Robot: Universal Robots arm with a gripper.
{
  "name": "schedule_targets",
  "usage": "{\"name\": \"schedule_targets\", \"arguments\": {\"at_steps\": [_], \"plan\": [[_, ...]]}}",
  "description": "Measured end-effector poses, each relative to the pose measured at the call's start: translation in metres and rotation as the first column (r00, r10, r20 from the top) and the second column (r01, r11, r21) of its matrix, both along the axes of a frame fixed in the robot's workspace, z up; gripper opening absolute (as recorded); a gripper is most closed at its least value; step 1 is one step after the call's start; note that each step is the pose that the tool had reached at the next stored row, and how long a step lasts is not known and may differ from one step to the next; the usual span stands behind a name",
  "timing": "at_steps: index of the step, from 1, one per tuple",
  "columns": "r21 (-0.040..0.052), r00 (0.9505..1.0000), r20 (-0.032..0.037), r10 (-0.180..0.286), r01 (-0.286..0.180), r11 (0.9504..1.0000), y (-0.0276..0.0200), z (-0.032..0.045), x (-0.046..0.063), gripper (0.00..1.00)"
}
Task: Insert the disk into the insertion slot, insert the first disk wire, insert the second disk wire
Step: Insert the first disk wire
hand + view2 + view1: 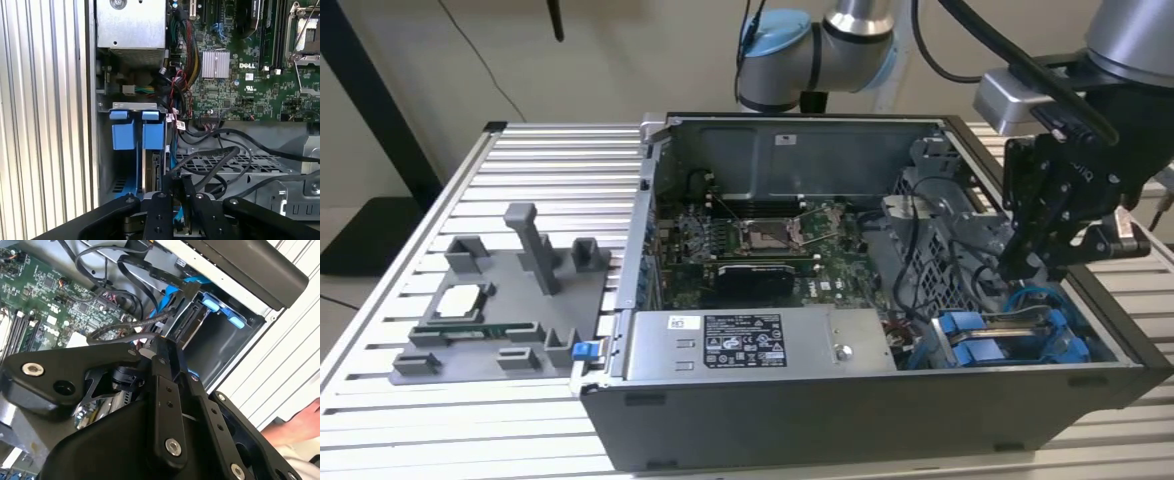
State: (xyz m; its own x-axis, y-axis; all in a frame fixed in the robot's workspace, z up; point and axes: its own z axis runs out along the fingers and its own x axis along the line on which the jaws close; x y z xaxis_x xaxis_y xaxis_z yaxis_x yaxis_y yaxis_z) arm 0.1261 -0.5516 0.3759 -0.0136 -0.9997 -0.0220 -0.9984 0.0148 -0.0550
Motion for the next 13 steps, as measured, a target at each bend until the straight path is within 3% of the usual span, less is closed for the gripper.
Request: {"name": "schedule_targets", "arguments": {"at_steps": [6,10,13], "plan": [[0.0019,1.0000,0.0000,-0.003,0.003,1.0000,-0.0058,-0.0028,0.0052,0.00],[0.0027,1.0000,0.0000,-0.003,0.003,1.0000,-0.0072,-0.0042,0.0074,0.00],[0.0092,1.0000,-0.0021,-0.003,0.003,1.0000,-0.0093,-0.0074,0.0104,0.00]]}}
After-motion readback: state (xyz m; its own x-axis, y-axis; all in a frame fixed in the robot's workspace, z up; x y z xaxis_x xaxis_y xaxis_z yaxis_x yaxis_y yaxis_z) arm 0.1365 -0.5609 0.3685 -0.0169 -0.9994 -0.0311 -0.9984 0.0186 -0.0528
